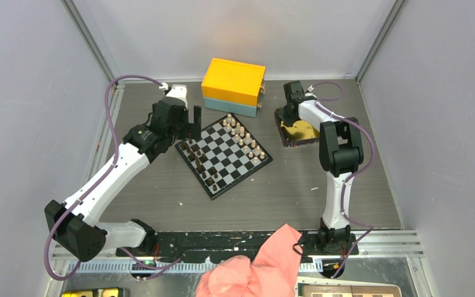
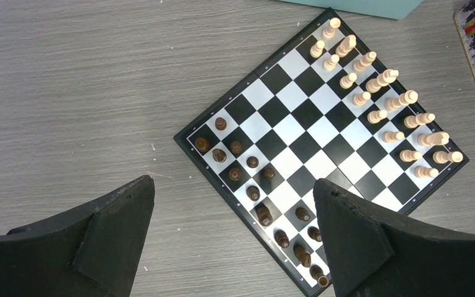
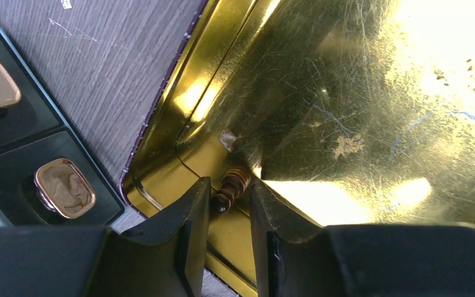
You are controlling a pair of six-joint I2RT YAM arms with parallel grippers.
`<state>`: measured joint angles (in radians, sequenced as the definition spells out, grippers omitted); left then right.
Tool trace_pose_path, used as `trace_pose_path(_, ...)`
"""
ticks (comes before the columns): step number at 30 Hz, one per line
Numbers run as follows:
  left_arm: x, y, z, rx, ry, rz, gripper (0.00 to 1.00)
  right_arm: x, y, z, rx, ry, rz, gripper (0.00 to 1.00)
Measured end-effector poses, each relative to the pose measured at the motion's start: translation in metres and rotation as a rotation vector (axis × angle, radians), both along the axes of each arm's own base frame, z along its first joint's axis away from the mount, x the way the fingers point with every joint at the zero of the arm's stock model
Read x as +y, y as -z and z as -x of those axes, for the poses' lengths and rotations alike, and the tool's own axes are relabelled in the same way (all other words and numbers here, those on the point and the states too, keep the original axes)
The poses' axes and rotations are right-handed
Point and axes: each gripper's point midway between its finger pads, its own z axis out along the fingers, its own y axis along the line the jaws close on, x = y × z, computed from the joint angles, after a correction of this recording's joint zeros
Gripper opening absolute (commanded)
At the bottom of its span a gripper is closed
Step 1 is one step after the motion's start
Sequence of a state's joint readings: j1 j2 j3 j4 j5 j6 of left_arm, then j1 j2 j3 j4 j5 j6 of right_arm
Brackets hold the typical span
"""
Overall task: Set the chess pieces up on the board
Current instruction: Pick up the chess piece from the storage box.
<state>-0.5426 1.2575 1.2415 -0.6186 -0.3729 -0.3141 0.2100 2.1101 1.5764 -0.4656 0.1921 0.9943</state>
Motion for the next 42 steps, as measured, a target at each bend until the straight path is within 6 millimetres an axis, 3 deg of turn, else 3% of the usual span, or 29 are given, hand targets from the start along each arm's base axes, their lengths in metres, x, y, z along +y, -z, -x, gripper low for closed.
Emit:
trace_pose_path(10, -0.001, 0.0, 0.001, 0.005, -0.009, 0.019, 0.99, 0.009, 0.009, 0.004, 0.012, 0.064, -0.089, 0.29)
trace_pose_path(21, -0.003, 0.001, 0.001, 0.009, -0.009, 0.03, 0.98, 0.012, 0.005, 0.008, 0.017, 0.086, -0.121, 0.02)
trace_pose_path(30, -0.005, 0.001, 0.002, 0.012, -0.011, 0.047, 0.98, 0.011, 0.003, 0.014, 0.033, 0.081, -0.111, 0.01)
trace_pose_path(42, -0.003, -0.008, 0.007, -0.011, -0.01, 0.076, 0.98, 0.0, -0.048, 0.02, -0.04, 0.057, -0.061, 0.01)
